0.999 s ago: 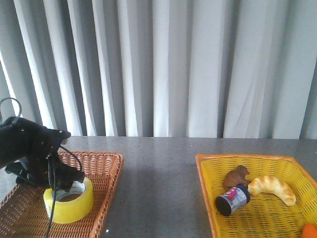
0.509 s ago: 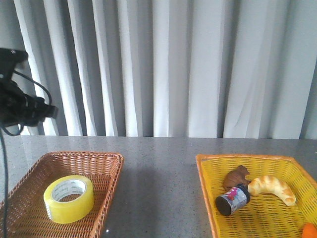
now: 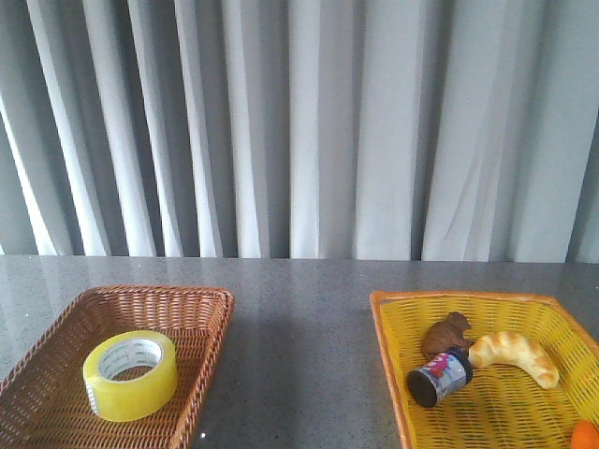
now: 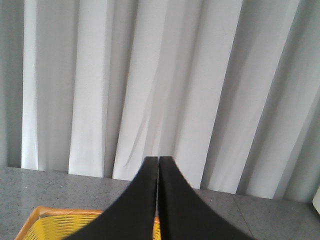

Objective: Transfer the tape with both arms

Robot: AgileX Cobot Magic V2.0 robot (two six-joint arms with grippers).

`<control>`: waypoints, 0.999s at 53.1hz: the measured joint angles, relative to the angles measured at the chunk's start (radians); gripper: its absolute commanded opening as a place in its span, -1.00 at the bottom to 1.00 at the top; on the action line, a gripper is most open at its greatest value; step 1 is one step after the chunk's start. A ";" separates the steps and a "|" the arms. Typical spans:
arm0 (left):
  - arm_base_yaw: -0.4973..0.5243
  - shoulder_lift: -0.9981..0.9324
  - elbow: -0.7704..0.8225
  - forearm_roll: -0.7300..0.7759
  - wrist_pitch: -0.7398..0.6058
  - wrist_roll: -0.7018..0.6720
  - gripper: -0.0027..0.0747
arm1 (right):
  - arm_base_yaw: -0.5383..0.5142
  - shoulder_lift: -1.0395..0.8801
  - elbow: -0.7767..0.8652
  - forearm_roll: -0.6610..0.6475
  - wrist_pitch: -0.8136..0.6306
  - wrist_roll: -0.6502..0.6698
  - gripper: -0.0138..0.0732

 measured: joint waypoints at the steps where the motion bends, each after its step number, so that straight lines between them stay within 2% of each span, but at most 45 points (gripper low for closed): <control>1: 0.000 -0.008 0.009 -0.001 0.000 0.001 -0.95 | 0.000 0.000 0.000 0.000 0.000 0.000 -0.69; 14: 0.000 -0.069 0.088 -0.002 -0.007 0.003 -0.95 | 0.000 0.000 0.000 0.000 0.000 0.000 -0.69; 53: 0.000 -0.094 0.087 -0.002 0.014 0.003 -0.95 | 0.000 0.000 0.000 0.000 0.000 0.000 -0.69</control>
